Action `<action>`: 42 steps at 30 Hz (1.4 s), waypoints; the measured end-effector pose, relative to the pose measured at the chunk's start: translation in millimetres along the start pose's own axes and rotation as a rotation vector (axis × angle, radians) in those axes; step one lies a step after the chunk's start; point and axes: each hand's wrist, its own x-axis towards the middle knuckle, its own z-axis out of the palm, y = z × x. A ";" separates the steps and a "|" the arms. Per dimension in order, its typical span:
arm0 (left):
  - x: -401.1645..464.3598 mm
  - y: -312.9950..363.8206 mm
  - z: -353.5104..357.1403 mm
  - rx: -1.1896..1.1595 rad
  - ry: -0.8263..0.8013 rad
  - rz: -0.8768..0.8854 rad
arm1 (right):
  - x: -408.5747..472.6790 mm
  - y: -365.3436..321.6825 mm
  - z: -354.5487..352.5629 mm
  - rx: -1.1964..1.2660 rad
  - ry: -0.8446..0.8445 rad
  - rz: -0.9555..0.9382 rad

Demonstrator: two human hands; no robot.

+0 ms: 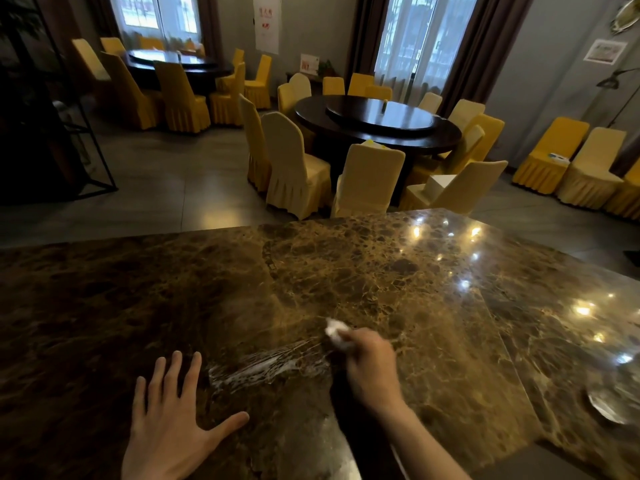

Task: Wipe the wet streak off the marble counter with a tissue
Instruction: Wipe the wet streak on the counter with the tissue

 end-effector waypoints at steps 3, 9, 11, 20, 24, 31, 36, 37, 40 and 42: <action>-0.2 0.1 -0.7 -0.006 -0.010 0.000 | 24.5 32.4 -31.8 -0.159 0.115 0.193; -0.4 1.6 -1.8 0.007 -0.023 -0.006 | 21.8 54.2 -30.0 -0.375 -0.051 0.266; -1.3 2.3 -3.3 0.010 -0.029 -0.007 | 11.6 35.9 -11.2 -0.381 -0.051 0.209; -2.7 5.3 -9.9 0.032 -0.054 -0.009 | 4.8 -15.9 12.9 -0.128 -0.131 0.003; -3.0 4.9 -10.4 0.028 -0.068 -0.009 | 35.6 25.2 -25.0 -0.245 0.089 0.281; -1.9 5.6 -10.8 0.021 -0.078 -0.016 | 20.0 42.7 -13.8 -0.438 -0.001 0.251; -2.0 7.4 -13.9 0.043 -0.095 -0.022 | 5.1 5.0 9.3 -0.187 -0.175 0.029; -2.2 8.0 -14.5 0.050 -0.100 -0.024 | 8.4 1.1 6.6 -0.067 -0.182 0.057; -3.1 9.0 -16.3 0.050 -0.102 -0.024 | 30.5 16.5 -20.6 0.051 0.099 0.253; -4.1 9.3 -16.9 0.041 -0.105 -0.019 | 44.1 41.6 -47.3 -0.084 0.215 0.391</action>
